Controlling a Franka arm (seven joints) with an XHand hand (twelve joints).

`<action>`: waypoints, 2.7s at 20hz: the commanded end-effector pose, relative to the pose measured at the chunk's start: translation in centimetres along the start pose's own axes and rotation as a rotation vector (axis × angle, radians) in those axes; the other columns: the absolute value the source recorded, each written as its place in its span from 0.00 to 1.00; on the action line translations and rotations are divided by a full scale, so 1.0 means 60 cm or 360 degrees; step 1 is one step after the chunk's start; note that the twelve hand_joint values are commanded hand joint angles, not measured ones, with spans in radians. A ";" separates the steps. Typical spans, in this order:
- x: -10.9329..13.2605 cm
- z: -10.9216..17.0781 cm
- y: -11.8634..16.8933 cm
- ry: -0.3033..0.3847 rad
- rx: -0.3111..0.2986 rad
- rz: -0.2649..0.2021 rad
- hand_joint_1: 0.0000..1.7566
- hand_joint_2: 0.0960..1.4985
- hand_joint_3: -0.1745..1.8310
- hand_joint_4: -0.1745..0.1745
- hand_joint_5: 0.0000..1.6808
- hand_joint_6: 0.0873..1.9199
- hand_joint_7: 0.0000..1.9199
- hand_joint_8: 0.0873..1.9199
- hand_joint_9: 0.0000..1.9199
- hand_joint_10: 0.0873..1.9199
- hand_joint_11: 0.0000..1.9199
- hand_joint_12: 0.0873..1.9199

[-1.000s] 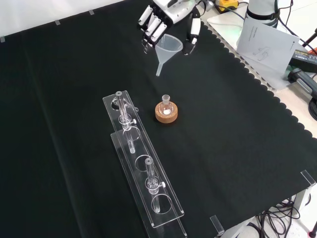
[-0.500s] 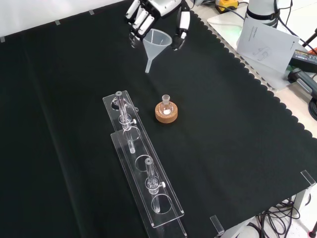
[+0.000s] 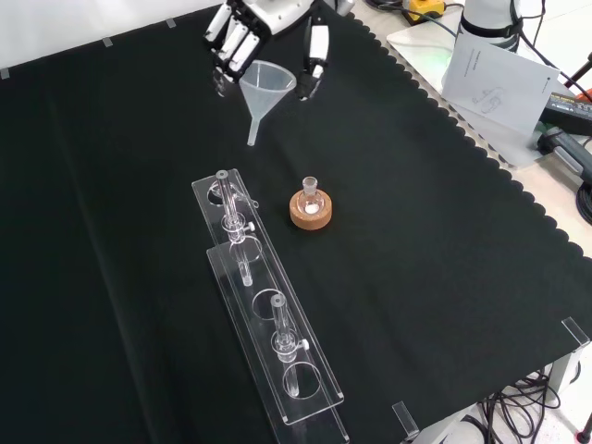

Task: Put the funnel back on the funnel stand.

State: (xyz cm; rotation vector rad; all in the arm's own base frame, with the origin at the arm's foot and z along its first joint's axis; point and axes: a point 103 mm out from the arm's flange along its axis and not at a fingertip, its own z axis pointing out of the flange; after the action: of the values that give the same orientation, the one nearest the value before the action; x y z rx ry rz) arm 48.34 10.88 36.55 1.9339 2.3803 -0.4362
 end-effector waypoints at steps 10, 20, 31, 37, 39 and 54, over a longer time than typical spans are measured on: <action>0.003 0.014 0.082 0.0028 0.0033 -0.0123 0.40 0.47 0.30 0.38 0.33 0.01 0.29 0.34 0.50 0.24 0.27 0.65; 0.002 0.029 0.112 0.0028 0.0067 -0.0140 0.40 0.47 0.30 0.38 0.33 0.01 0.29 0.34 0.50 0.24 0.27 0.65; -0.002 0.040 0.137 0.0034 0.0091 -0.0154 0.40 0.47 0.30 0.38 0.33 0.01 0.29 0.34 0.50 0.24 0.27 0.65; -0.004 0.056 0.148 0.0032 0.0107 -0.0170 0.40 0.47 0.30 0.38 0.33 0.01 0.29 0.34 0.50 0.24 0.27 0.65; -0.003 0.059 0.151 0.0026 0.0113 -0.0174 0.40 0.47 0.30 0.38 0.33 0.01 0.29 0.34 0.50 0.24 0.27 0.65; 0.032 0.099 0.172 0.0026 0.0218 -0.0249 0.40 0.47 0.30 0.38 0.33 0.01 0.25 0.34 0.45 0.24 0.27 0.65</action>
State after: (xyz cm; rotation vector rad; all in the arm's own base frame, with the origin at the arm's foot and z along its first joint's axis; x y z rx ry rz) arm 56.98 12.85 29.14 1.8177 2.5657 -0.5801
